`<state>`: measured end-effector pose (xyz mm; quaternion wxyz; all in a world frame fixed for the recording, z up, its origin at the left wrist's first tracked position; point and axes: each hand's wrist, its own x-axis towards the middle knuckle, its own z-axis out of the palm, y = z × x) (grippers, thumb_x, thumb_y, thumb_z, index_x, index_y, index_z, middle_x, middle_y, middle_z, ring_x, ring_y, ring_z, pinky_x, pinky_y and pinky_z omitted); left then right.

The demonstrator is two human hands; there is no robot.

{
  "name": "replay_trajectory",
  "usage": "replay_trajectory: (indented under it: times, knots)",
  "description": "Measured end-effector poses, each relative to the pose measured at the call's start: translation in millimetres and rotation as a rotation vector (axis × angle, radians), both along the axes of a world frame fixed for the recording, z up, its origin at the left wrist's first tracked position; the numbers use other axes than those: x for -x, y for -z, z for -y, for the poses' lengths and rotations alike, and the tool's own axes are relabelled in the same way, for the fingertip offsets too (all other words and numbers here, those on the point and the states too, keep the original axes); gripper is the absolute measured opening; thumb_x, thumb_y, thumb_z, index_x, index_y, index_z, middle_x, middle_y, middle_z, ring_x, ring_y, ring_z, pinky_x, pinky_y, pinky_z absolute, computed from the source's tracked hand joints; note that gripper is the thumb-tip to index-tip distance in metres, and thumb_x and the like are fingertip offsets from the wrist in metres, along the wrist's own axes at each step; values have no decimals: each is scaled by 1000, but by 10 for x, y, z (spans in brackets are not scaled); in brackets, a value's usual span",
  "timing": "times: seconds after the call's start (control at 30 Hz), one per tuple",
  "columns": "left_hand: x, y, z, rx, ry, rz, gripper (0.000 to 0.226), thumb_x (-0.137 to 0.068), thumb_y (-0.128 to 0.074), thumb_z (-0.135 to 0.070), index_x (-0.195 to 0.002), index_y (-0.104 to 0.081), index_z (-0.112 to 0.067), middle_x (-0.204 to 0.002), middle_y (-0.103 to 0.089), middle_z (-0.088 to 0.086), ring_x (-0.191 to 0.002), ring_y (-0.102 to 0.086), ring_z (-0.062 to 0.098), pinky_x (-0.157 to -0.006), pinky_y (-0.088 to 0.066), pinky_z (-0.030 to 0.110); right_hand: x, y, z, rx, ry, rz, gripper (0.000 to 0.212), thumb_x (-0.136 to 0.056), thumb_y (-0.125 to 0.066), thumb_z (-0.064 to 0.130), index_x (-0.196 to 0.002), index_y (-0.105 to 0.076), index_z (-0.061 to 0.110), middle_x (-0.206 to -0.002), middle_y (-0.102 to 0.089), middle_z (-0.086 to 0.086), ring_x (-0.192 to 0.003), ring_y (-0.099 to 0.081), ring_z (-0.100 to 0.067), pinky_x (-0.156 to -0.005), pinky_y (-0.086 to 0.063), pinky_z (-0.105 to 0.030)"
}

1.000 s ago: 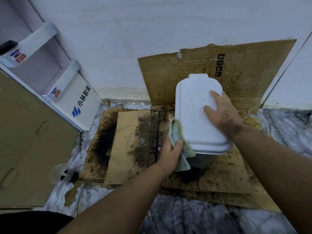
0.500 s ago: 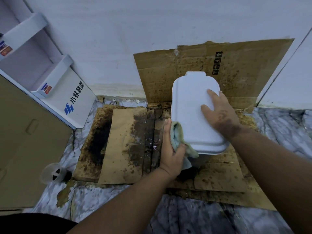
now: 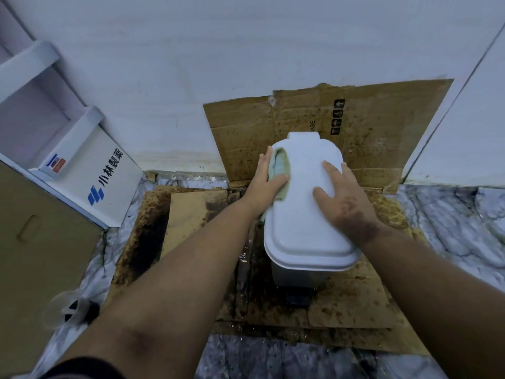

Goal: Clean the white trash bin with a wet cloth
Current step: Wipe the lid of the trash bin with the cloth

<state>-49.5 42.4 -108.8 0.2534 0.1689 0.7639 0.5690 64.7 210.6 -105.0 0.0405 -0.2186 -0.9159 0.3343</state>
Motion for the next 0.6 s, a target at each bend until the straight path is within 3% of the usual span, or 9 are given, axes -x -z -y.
replay_trajectory:
  times: [0.1, 0.23, 0.37, 0.47, 0.6]
  knots:
    - [-46, -4, -52, 120, 25, -119, 81, -102, -52, -30, -162, 2, -40, -171, 17, -6, -157, -2, 18, -107, -25, 32, 6, 10, -8, 1, 2, 9, 76, -85, -42, 63, -154, -20, 42, -166, -11, -4, -150, -22, -29, -119, -26, -49]
    - [-442, 55, 84, 243, 68, -281, 82, -97, -51, -46, -162, 0, -42, -170, 19, -4, -157, 11, 26, -123, -16, 54, 3, 4, -13, 30, 6, -8, 76, -83, -43, 61, -154, -22, 42, -167, -11, -3, -152, -20, -26, -121, -25, -47]
    - [-1222, 103, 292, 400, -2, -405, 77, -98, -40, -55, -160, 4, -45, -169, 22, -7, -156, 19, 26, -124, -9, 49, -8, -10, 10, 31, 9, -32, 66, -94, -50, 45, -155, -25, 38, -167, -11, -6, -153, -15, -25, -122, -20, -43]
    - [-1358, 98, 311, 449, -24, -400, 76, -97, -35, -61, -160, 5, -46, -170, 19, -6, -156, 21, 25, -125, -9, 49, -14, -37, 36, 56, 3, -31, 64, -97, -49, 35, -156, -24, 35, -167, -9, -8, -154, -12, -26, -122, -17, -42]
    - [-728, -113, -7, 563, 12, -303, 75, -102, -41, -53, -161, 4, -42, -172, 13, 4, -157, 7, 38, -124, -14, 53, 5, -59, 20, 67, 5, -21, 64, -97, -50, 33, -156, -25, 33, -167, -10, -10, -154, -11, -28, -122, -17, -42]
